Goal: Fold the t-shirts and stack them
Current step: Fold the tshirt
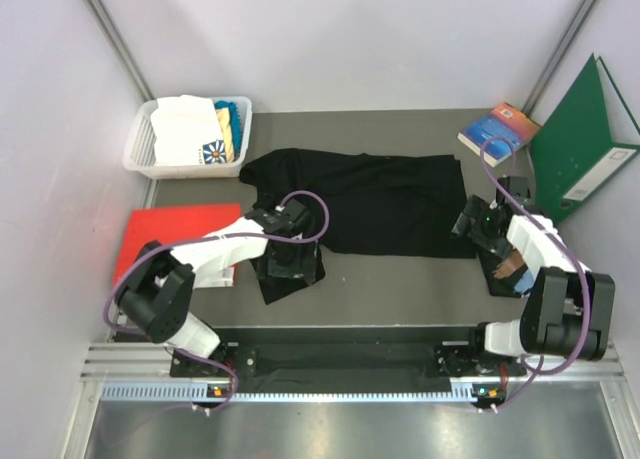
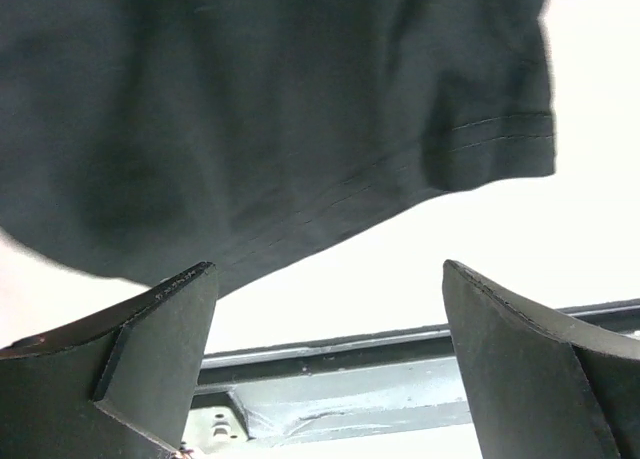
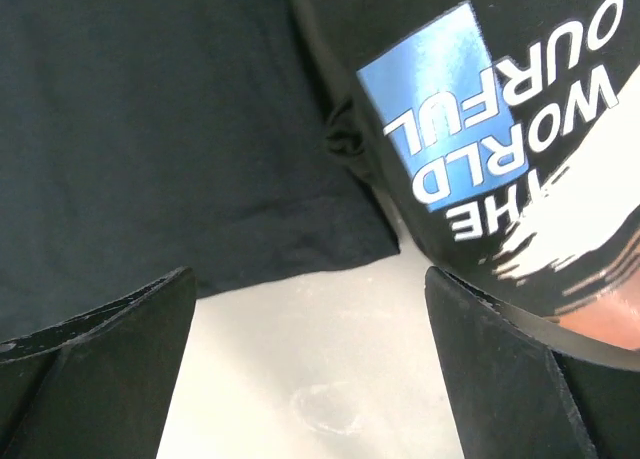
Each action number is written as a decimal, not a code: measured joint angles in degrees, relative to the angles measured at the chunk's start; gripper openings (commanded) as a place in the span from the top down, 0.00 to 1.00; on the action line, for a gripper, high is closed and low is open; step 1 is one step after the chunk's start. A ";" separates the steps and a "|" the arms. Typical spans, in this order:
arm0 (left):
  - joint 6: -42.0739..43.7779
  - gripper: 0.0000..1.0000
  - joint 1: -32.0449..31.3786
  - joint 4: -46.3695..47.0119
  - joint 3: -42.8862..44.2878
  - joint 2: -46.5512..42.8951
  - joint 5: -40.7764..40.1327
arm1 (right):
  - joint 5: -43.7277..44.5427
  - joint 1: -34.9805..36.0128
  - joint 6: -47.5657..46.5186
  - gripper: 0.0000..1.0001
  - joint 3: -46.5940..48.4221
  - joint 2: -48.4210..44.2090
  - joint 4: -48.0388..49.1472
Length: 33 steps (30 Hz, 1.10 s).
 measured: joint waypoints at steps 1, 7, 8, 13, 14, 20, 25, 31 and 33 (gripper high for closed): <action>0.02 0.02 -1.09 -0.04 0.48 0.94 -0.31 | 0.00 -0.17 0.15 0.05 -0.02 0.85 0.31; 0.59 0.20 -4.07 0.85 3.23 8.13 -1.55 | -0.55 -0.35 1.31 0.15 -0.02 5.14 2.95; 0.81 0.31 -4.28 1.14 3.45 9.53 -1.73 | -0.96 -0.35 1.57 0.16 -0.02 5.64 3.45; 1.09 0.96 -4.66 0.33 4.70 11.37 -2.67 | -2.78 -0.35 2.16 0.27 -0.02 8.37 5.84; 1.14 1.00 -4.66 0.33 4.83 11.56 -2.64 | -3.13 -0.37 2.27 0.37 -0.02 8.90 6.29; 1.22 1.00 -4.79 -1.20 6.45 13.16 -2.95 | -5.97 -0.57 2.36 1.00 0.70 12.31 9.03; 0.15 1.00 -5.01 -1.97 6.78 12.94 -3.93 | -8.66 -0.68 2.23 1.00 0.81 13.07 10.01; -0.52 1.00 -4.94 -9.53 8.31 9.29 -9.94 | -10.08 -0.68 0.55 1.00 1.03 11.30 8.15; -0.74 1.00 -4.92 -13.49 11.02 7.61 -11.91 | -10.45 -0.68 0.15 1.00 1.84 9.75 6.73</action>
